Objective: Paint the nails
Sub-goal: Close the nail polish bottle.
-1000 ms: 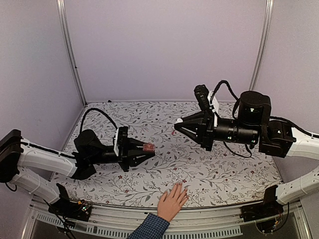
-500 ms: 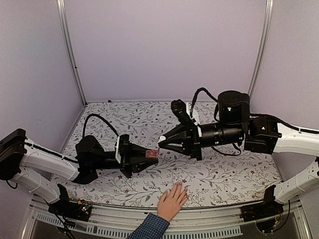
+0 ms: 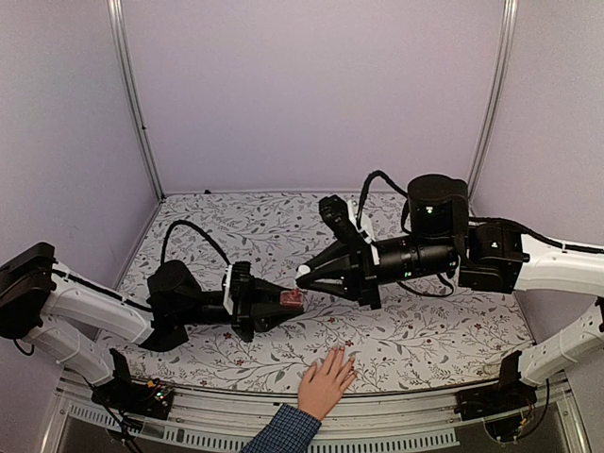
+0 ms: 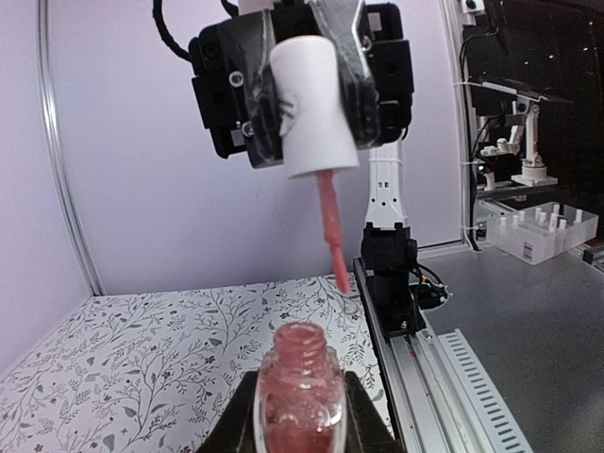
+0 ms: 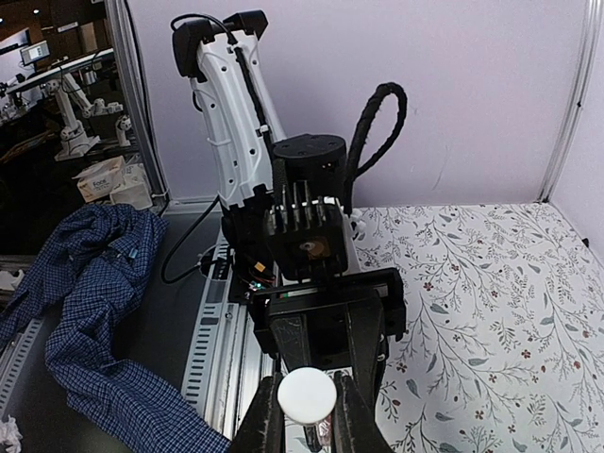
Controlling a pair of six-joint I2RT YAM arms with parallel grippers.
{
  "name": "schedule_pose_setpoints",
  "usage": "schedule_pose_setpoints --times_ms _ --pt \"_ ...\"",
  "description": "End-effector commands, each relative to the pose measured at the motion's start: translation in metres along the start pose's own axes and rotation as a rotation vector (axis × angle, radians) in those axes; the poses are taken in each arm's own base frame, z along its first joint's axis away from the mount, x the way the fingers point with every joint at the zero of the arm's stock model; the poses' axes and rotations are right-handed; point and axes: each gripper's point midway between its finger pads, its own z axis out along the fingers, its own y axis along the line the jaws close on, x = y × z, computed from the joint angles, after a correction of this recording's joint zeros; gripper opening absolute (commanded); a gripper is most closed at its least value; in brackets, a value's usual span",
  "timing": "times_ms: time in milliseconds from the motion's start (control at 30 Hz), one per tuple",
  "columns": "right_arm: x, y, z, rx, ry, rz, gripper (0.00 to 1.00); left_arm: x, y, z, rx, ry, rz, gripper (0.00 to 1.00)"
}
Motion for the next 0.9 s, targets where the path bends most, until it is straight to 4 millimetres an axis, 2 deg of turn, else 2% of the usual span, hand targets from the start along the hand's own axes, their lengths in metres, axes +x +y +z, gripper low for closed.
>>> schedule_pose_setpoints --times_ms 0,367,867 --pt "-0.014 0.003 0.001 -0.010 -0.039 -0.027 0.00 -0.006 -0.003 0.005 0.010 -0.021 0.024 0.00" --pt "-0.003 -0.007 0.005 0.044 -0.018 -0.026 0.00 -0.008 -0.005 0.005 0.029 -0.024 0.025 0.00" --pt "0.010 -0.008 0.009 0.042 0.010 -0.016 0.00 -0.010 -0.006 0.007 0.033 -0.027 0.023 0.00"
